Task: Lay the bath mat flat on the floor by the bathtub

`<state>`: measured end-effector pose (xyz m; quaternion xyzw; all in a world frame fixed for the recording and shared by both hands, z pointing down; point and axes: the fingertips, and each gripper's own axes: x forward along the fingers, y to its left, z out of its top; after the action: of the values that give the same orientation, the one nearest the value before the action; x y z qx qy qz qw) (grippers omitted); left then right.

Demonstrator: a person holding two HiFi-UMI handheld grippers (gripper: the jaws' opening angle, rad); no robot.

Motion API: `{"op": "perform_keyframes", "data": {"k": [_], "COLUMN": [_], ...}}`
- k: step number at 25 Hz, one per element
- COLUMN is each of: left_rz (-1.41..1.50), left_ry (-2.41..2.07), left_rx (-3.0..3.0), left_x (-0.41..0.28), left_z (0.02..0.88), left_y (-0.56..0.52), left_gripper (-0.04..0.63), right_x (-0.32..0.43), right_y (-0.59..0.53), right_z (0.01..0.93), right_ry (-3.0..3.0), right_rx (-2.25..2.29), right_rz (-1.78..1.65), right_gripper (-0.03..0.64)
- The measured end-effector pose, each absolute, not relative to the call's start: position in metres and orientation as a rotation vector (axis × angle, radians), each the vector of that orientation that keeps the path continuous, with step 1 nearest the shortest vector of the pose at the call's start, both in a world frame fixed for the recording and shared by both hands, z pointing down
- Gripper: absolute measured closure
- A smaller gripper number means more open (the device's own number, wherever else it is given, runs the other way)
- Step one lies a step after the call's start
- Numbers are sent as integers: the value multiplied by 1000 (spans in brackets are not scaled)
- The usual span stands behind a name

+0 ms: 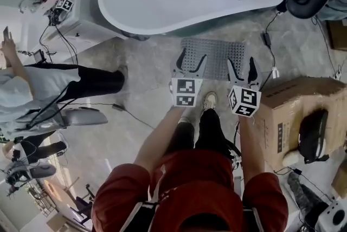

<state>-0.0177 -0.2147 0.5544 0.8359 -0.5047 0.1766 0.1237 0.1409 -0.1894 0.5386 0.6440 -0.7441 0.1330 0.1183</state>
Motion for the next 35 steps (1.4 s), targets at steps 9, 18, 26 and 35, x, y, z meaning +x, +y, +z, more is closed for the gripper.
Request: {"op": "perform_keyframes", "data": {"k": [9, 18, 26, 35], "left_rz": [316, 226, 170, 150], "left_ry": [-1613, -1782, -1739, -1682], "left_rx": [2493, 2594, 2702, 2738], "left_x": [5, 0, -3, -9], "left_z": [416, 321, 286, 281], "left_y": [-227, -252, -264, -268], "left_gripper": [293, 293, 293, 329], "right_x": [142, 131, 126, 109], "right_y": [-210, -232, -237, -241], "right_z": [390, 303, 280, 272], "right_ry": [-2377, -2483, -2434, -2446], "right_rx": [1905, 1861, 1933, 1954], "right_rz": [231, 46, -40, -61], "right_gripper": [262, 262, 262, 330]}}
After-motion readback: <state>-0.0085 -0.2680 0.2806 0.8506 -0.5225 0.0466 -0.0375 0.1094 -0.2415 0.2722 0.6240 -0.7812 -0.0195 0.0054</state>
